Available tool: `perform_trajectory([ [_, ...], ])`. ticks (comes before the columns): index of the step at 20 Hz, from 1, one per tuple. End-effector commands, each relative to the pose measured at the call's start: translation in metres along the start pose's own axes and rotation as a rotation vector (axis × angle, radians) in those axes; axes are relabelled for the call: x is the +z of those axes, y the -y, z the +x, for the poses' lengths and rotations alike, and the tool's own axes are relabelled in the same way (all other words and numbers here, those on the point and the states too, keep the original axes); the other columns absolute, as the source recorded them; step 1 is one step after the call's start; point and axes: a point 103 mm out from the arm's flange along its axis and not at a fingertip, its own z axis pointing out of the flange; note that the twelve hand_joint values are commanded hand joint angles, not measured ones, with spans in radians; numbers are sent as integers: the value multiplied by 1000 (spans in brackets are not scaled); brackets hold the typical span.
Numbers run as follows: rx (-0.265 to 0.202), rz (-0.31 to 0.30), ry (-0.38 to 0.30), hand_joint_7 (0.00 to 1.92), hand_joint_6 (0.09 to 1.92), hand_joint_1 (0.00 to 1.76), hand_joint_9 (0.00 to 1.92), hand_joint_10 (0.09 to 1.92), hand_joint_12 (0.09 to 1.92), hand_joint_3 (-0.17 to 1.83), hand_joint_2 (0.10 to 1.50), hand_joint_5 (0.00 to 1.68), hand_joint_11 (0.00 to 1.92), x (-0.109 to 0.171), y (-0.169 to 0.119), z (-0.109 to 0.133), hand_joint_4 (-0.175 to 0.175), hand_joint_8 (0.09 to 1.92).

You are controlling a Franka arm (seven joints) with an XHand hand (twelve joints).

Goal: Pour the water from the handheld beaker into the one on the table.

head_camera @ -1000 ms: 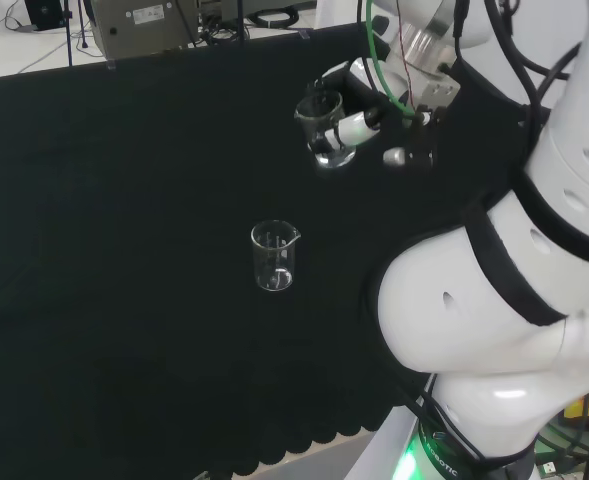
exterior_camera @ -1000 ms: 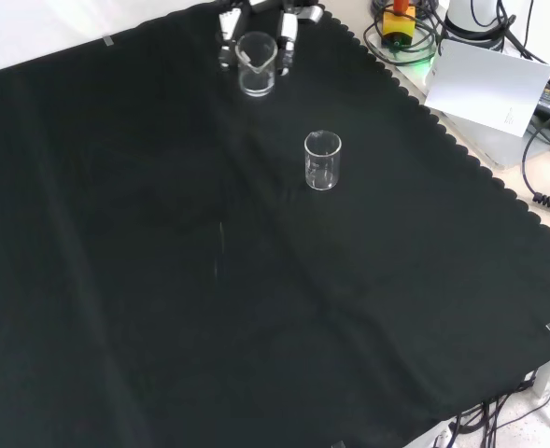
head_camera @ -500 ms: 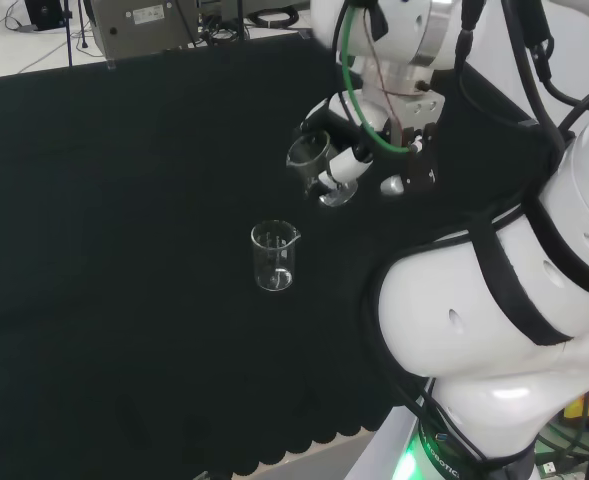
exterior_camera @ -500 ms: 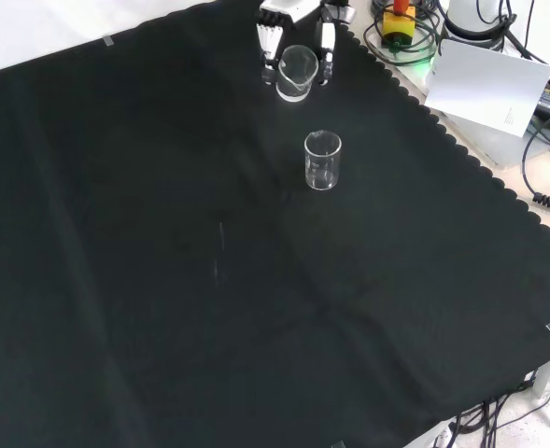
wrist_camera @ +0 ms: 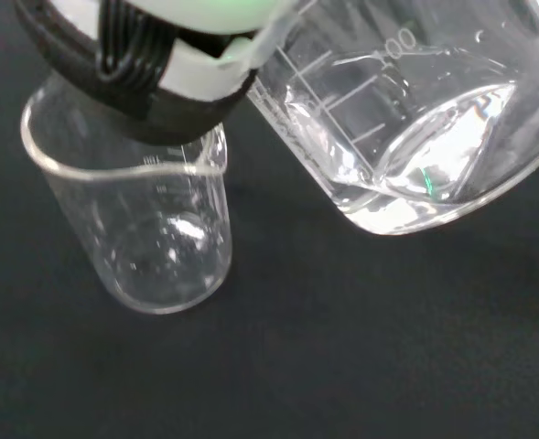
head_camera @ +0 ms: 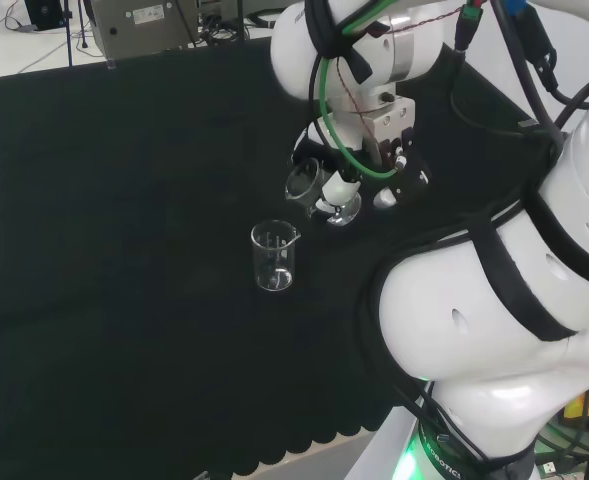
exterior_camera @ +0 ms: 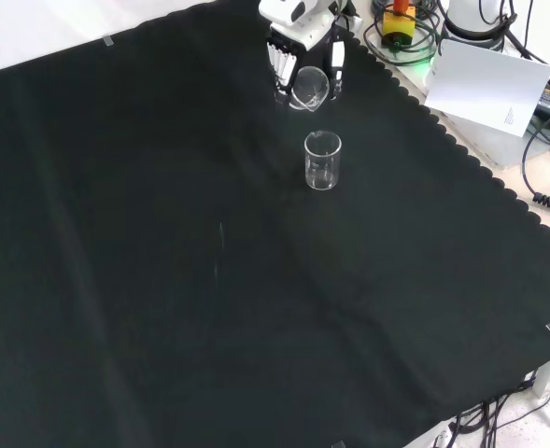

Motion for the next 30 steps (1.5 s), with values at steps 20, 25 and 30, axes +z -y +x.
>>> perform_trajectory([
  [20,-2,184,335,1564,87,1319,1720,87,593,-175,1018,1509,1439,1,-13,30,-175,87],
  [25,2,197,375,1564,87,1319,1717,87,591,-175,1018,1509,1440,-2,-15,35,-175,87],
  [30,14,222,427,1564,87,1319,1716,87,590,-175,1018,1509,1442,-4,-17,39,-175,87],
])
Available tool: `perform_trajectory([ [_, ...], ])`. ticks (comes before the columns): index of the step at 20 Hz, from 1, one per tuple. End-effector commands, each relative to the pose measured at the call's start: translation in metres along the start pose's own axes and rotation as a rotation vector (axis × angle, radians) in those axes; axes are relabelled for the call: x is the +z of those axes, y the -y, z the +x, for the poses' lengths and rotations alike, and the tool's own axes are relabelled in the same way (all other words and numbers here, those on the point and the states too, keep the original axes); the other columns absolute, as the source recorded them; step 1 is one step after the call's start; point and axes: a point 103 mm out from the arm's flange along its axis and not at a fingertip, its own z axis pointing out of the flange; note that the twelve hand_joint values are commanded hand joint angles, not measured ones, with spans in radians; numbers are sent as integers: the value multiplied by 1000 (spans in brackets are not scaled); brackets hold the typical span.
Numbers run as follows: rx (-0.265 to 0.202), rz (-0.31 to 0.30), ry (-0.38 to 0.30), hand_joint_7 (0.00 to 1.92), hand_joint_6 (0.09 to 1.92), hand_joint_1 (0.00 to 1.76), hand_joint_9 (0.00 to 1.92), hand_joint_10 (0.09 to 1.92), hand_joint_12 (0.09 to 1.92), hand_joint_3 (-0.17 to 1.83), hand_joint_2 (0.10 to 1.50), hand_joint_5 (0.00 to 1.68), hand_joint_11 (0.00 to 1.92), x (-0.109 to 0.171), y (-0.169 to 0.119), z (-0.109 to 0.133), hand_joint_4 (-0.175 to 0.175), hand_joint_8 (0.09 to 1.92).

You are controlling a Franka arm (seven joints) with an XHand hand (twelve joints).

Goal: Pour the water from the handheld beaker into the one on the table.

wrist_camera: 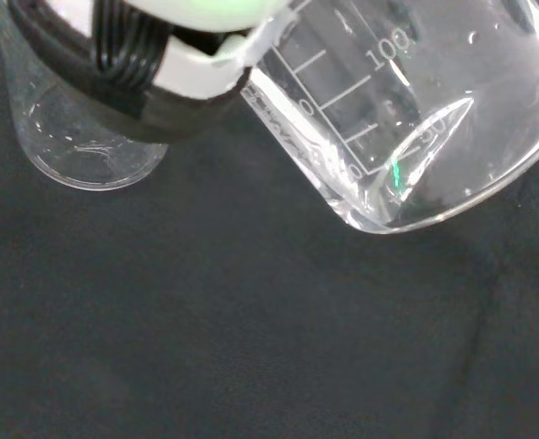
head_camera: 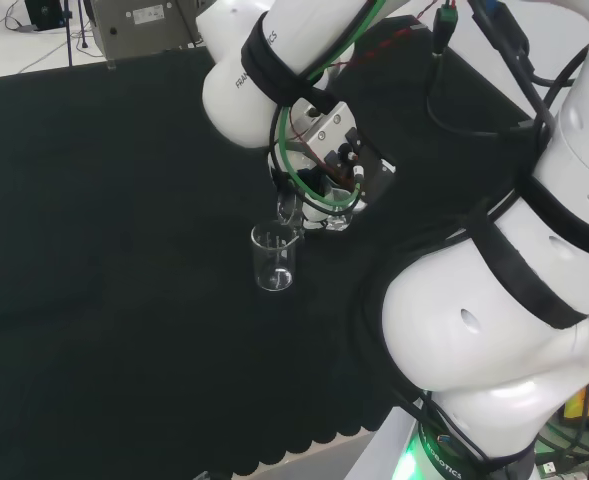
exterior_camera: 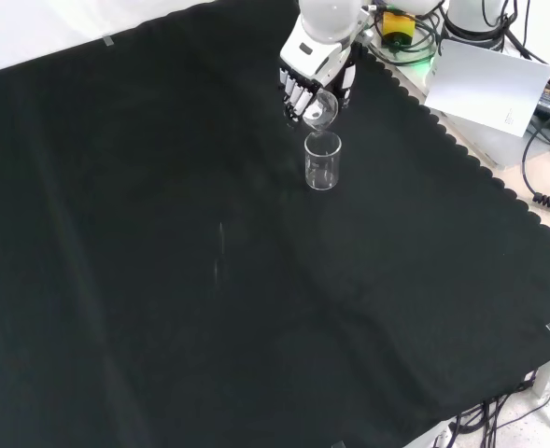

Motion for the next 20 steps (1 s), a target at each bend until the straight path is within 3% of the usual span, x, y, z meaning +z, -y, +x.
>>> perform_trajectory([
  [1,6,32,59,1564,87,1319,1716,87,589,-175,1018,1509,1442,-5,-3,4,-175,87],
  [11,18,95,124,1563,87,1319,1715,87,588,-175,1019,1510,1445,-11,-6,11,-175,87],
  [20,44,107,172,1562,87,1318,1708,87,584,-175,1019,1509,1446,-21,-8,12,-175,87],
])
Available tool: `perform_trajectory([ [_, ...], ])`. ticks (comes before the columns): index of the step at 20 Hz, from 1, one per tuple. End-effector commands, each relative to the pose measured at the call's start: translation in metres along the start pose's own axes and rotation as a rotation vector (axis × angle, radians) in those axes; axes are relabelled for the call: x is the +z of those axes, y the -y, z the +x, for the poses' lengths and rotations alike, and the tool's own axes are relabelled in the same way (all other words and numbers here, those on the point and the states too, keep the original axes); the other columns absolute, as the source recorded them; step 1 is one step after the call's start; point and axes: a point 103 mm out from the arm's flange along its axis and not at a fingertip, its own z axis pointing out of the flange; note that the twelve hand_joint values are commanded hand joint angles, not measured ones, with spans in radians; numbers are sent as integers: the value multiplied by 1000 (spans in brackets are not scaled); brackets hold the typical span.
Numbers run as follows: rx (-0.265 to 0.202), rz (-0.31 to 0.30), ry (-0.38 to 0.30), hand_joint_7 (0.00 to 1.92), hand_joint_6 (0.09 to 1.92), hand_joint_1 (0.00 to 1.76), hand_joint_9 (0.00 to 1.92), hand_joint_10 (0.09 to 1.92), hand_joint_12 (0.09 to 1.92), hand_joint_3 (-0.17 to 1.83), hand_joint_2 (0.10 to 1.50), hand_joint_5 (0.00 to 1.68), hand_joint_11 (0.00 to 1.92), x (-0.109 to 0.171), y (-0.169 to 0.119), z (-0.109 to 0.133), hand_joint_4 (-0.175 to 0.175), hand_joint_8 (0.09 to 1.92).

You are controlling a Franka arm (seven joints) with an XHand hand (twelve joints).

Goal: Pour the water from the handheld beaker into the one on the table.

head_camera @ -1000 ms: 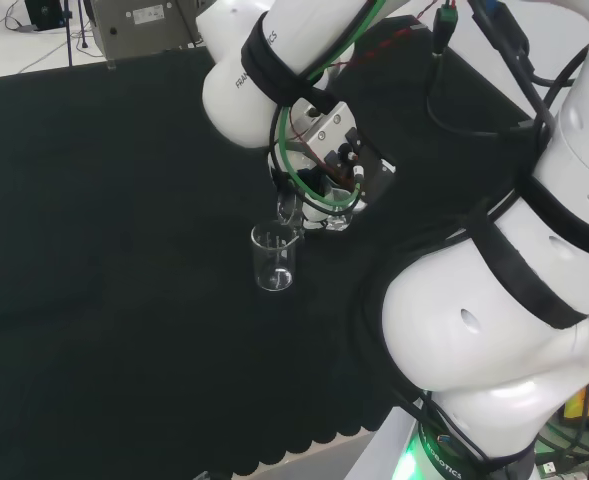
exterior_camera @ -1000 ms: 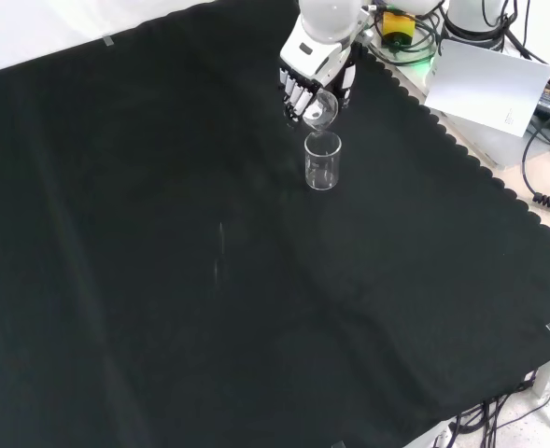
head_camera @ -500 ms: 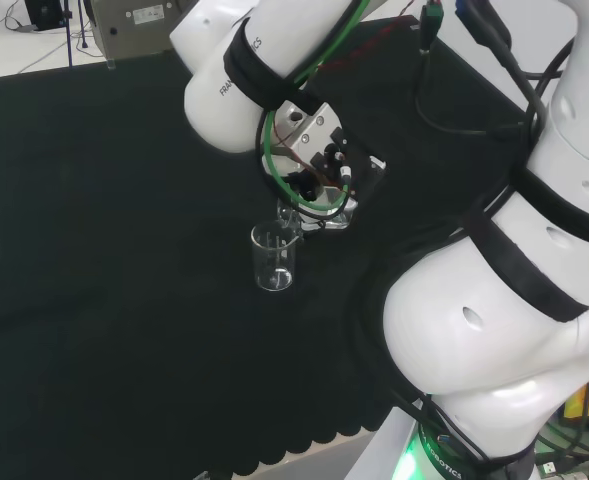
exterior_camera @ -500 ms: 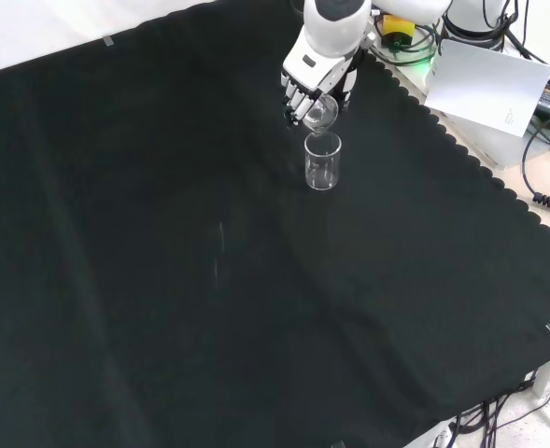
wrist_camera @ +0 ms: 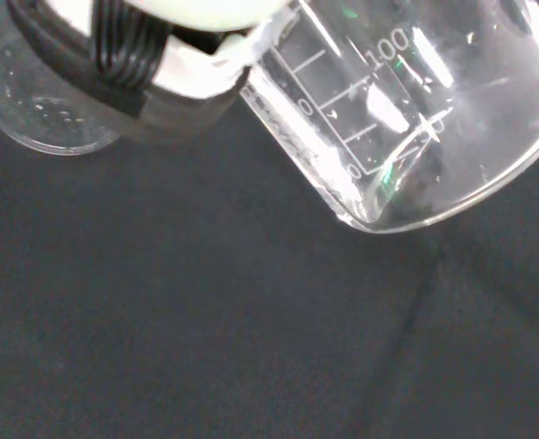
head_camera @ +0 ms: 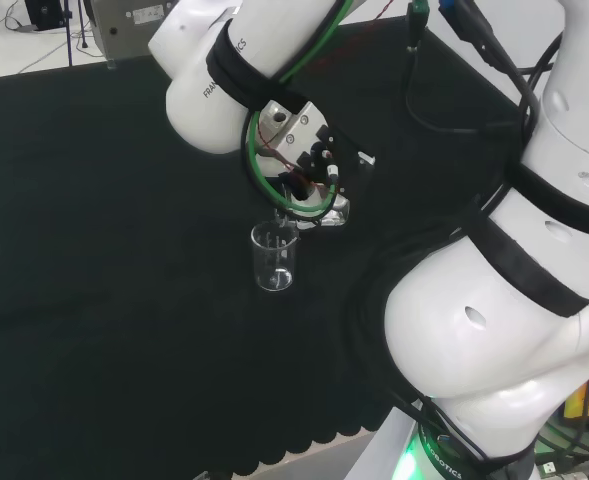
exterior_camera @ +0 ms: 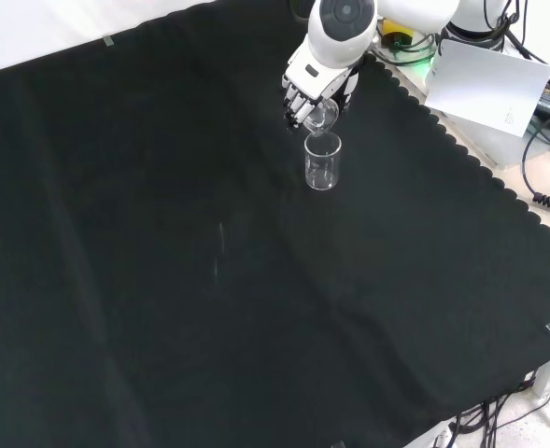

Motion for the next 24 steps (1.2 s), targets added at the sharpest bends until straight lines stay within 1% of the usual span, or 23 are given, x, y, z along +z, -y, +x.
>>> perform_trajectory([
  [1,13,0,26,1562,87,1318,1708,87,584,-175,1019,1509,1446,-6,0,0,-175,87],
  [9,16,19,77,1562,87,1318,1707,87,581,-175,1020,1509,1447,-9,0,5,-175,87],
  [20,13,43,114,1562,87,1318,1705,87,578,-175,1020,1509,1448,-15,-2,12,-175,87],
  [24,16,66,132,1561,87,1318,1704,87,577,-175,1020,1509,1448,-16,-3,14,-175,87],
])
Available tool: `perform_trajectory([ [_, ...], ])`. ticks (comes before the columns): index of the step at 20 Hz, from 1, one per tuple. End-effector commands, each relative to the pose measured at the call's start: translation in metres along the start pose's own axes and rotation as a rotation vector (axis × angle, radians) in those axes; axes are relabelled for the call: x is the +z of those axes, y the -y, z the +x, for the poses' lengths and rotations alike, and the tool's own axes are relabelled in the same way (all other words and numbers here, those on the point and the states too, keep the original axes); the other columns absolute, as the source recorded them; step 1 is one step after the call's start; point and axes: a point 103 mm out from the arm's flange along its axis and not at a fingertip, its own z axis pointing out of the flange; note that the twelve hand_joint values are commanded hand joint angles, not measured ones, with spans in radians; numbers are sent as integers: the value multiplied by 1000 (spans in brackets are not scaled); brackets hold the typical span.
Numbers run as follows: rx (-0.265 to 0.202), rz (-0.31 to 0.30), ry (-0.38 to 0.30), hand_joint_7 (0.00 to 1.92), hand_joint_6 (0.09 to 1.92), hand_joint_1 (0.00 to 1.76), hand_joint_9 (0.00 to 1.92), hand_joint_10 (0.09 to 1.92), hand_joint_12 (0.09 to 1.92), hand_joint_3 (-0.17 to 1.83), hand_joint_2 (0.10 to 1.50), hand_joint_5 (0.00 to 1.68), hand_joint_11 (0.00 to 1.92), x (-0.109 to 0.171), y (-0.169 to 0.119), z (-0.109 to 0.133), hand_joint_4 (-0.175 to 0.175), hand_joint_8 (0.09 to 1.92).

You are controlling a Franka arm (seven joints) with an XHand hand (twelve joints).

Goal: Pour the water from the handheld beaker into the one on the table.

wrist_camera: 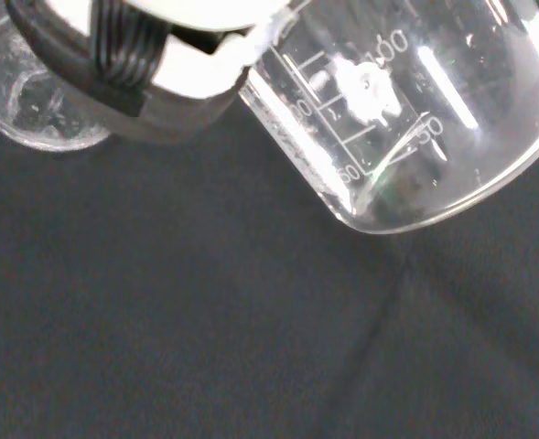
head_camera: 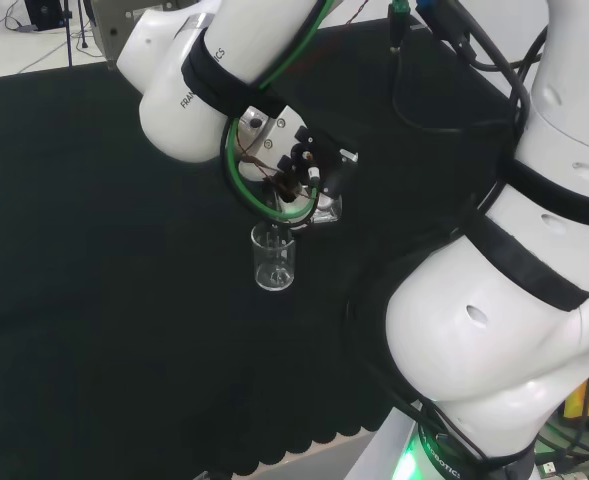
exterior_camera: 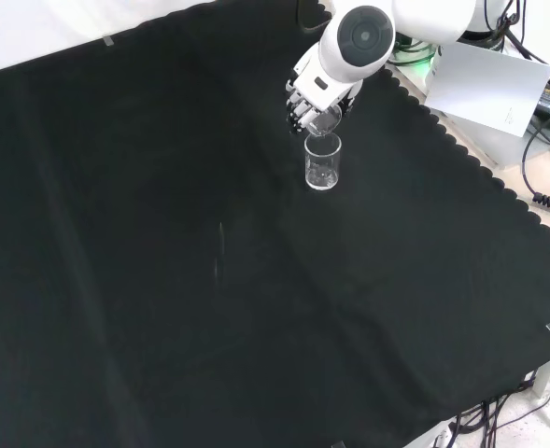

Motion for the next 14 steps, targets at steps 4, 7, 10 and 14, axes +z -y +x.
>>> perform_trajectory([
  [4,9,50,56,1561,87,1318,1702,87,575,-175,1021,1508,1448,-1,-2,5,-175,87],
  [7,11,54,60,1561,87,1318,1702,87,575,-175,1021,1508,1448,-2,-2,6,-175,87],
  [10,10,56,63,1561,87,1318,1702,87,574,-175,1021,1508,1449,-2,-2,7,-175,87],
  [14,7,60,76,1561,87,1318,1701,87,573,-175,1021,1508,1450,-3,-4,8,-175,87],
])
